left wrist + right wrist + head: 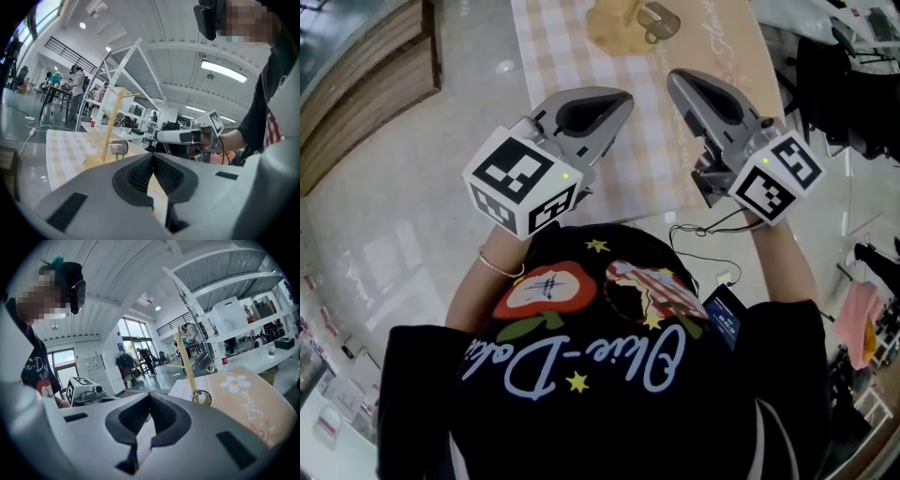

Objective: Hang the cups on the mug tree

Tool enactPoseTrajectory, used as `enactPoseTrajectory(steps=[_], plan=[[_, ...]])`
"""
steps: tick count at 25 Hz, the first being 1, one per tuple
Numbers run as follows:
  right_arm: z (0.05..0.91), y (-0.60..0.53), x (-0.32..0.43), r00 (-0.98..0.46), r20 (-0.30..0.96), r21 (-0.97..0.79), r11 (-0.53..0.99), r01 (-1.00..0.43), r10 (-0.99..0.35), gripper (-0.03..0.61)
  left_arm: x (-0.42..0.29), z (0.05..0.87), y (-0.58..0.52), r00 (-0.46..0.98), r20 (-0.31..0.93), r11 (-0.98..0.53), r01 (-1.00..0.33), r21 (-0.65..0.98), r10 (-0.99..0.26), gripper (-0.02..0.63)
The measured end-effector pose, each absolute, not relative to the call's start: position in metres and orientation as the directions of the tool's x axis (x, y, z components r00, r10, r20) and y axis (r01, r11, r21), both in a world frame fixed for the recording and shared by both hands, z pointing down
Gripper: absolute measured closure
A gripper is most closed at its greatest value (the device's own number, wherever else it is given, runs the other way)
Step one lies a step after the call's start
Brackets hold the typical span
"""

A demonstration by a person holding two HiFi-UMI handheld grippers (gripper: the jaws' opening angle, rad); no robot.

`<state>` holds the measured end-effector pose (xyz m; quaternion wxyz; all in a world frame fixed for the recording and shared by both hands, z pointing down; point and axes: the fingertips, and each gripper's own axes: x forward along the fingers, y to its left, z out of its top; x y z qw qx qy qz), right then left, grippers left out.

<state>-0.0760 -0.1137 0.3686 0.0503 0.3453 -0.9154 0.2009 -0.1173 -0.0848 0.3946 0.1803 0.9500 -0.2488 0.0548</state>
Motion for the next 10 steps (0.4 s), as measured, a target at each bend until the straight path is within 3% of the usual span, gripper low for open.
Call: enactPoseTrajectory(steps=[10], plan=[[0.371, -0.1, -0.073, -0.759, 0.212, -0.34, 0.682, -0.648, -0.615, 0.571, -0.115, 0.391, -0.078, 0.853, 0.196, -0.792, -0.522, 0.316, -0.484, 0.604]])
